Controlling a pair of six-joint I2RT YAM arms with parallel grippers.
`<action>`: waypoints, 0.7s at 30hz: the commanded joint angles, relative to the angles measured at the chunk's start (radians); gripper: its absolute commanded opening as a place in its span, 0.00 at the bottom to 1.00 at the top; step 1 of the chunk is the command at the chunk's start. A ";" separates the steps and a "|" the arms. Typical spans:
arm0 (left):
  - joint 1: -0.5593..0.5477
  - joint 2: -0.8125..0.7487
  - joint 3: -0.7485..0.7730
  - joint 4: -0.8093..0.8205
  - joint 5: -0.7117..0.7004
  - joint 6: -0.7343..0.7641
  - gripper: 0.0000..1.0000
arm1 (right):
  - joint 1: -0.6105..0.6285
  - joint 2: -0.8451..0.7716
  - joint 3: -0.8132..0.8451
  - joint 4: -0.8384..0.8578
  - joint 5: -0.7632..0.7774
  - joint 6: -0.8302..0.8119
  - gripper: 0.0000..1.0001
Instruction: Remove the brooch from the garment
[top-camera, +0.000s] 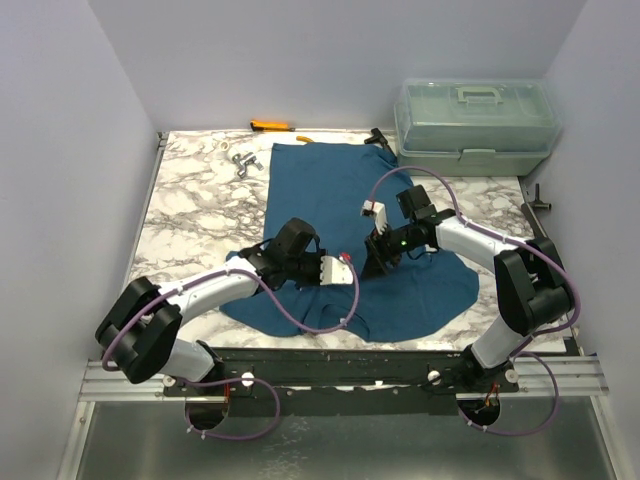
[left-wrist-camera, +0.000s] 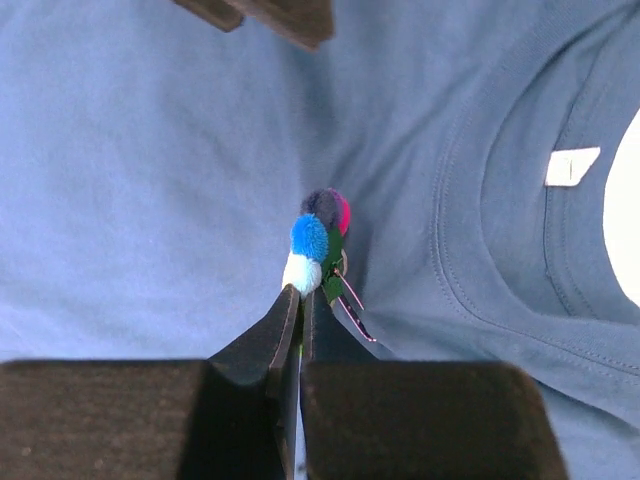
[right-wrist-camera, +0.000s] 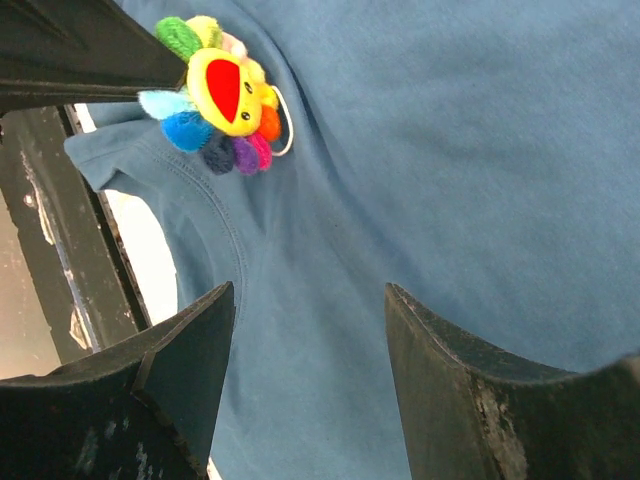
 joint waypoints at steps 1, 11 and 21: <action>0.068 0.029 0.055 -0.010 0.158 -0.176 0.00 | 0.008 -0.024 0.032 0.053 -0.065 0.012 0.66; 0.187 0.078 0.109 -0.009 0.406 -0.376 0.00 | 0.038 -0.037 0.024 0.192 -0.151 0.091 0.77; 0.255 0.123 0.132 0.005 0.541 -0.457 0.00 | 0.156 -0.004 -0.004 0.281 -0.190 0.092 0.78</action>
